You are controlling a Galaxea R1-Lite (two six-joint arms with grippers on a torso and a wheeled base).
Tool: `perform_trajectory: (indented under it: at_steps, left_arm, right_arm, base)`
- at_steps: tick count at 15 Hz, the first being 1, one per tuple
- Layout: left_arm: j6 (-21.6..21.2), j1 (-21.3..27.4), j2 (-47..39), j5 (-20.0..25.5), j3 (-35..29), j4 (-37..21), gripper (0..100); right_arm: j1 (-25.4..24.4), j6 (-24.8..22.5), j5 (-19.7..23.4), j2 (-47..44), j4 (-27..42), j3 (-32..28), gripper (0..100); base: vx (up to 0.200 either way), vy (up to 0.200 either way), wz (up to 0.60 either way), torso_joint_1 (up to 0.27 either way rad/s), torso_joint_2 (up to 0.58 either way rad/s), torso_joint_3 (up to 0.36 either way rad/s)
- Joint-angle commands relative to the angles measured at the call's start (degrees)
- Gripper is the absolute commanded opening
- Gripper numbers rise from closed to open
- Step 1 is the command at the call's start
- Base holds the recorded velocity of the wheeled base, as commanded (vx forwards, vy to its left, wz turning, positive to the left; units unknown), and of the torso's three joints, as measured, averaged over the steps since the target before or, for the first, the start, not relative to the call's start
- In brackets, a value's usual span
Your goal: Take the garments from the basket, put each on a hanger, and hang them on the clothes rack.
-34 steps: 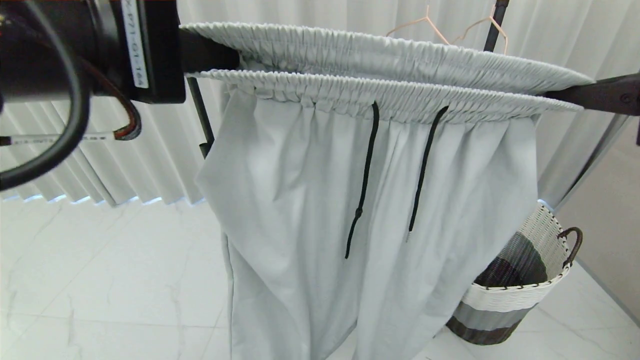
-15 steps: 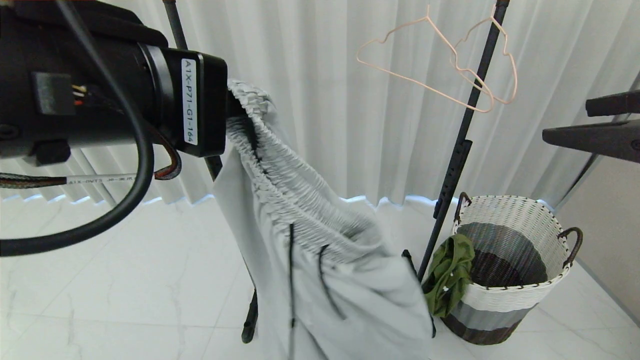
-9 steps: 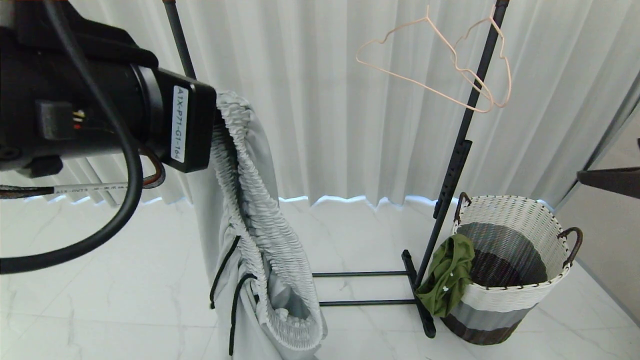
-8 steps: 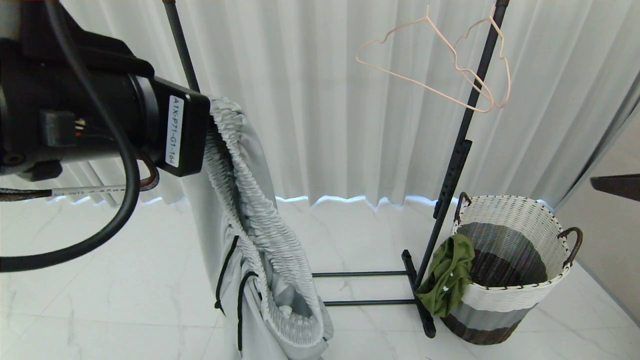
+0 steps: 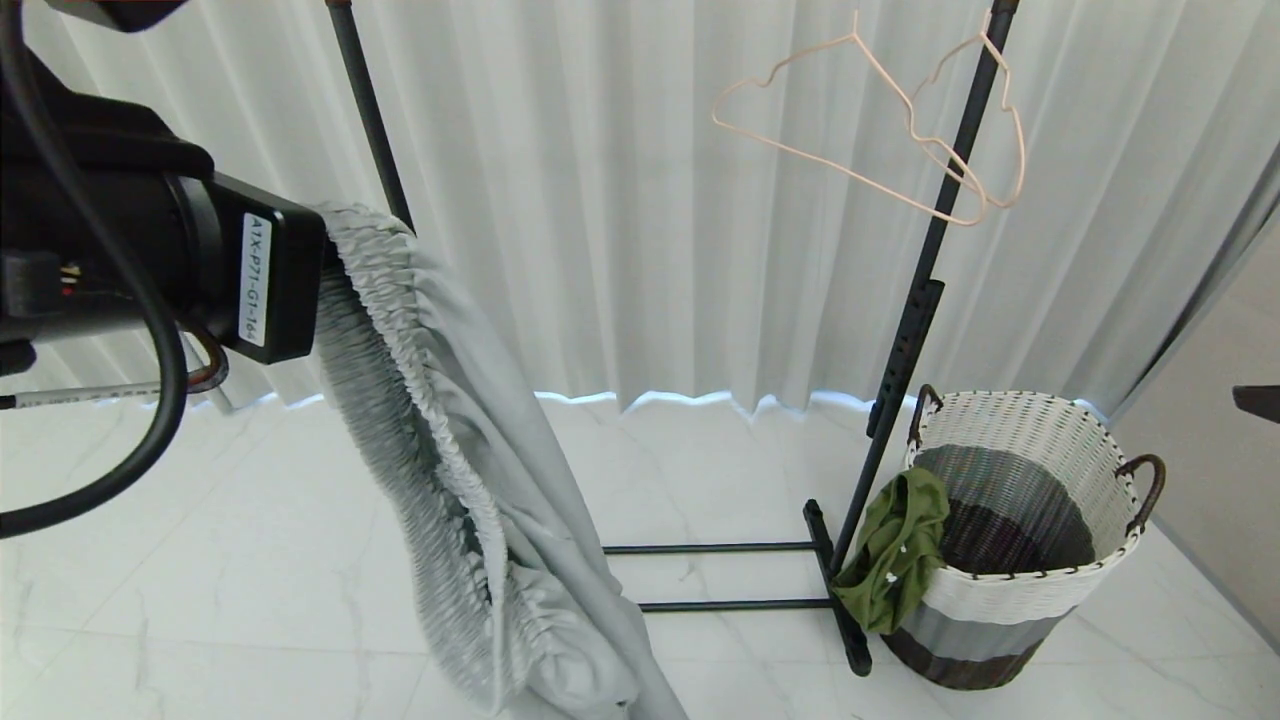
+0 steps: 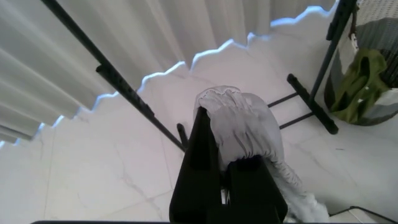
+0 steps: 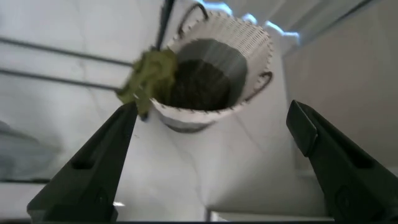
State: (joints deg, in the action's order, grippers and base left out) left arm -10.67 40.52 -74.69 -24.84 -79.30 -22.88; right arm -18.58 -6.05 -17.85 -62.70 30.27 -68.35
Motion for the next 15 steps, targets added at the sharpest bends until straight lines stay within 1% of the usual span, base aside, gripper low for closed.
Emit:
perform_trajectory:
  at_steps: [1, 4, 8, 9, 11, 15]
  left_arm:
    - [-0.1, -0.7, 0.5, 0.0, 0.1, 0.0, 0]
    - [-0.1, -0.7, 1.1, 0.0, 0.1, 0.0, 0]
    - [-0.2, -1.1, 1.3, 0.0, 0.3, 1.3, 0]
    - [-1.2, -1.1, 1.3, 0.0, 0.4, 2.7, 0]
    - [-4.5, -1.1, 1.8, 0.3, 0.4, 3.5, 0]
    - [-4.8, -1.9, 1.6, 0.3, 0.4, 5.0, 0]
  right_arm:
    - [0.1, 1.7, 0.9, 0.9, -1.5, 1.7, 100]
    - [0.2, 3.1, 1.1, 1.2, -1.8, 1.6, 100]
    - [0.2, 3.8, 1.7, 1.0, -2.7, 1.8, 100]
    - [0.2, 3.8, 1.8, 0.8, -3.3, 1.8, 100]
    - [0.2, 3.8, 1.8, 0.1, -3.5, 1.7, 100]
    - [0.2, 3.8, 1.7, -0.4, -3.6, 1.7, 100]
  base:
    - [0.000, 0.000, 0.00, 0.041, -0.12, -0.080]
    - [0.000, 0.000, 0.00, 0.128, -0.34, -0.211]
    - [0.000, 0.000, 0.00, 0.182, -0.46, -0.277]
    - [0.000, 0.000, 0.00, 0.198, -0.49, -0.276]
    - [0.000, 0.000, 0.00, 0.207, -0.48, -0.278]
    - [0.000, 0.000, 0.00, 0.218, -0.50, -0.281]
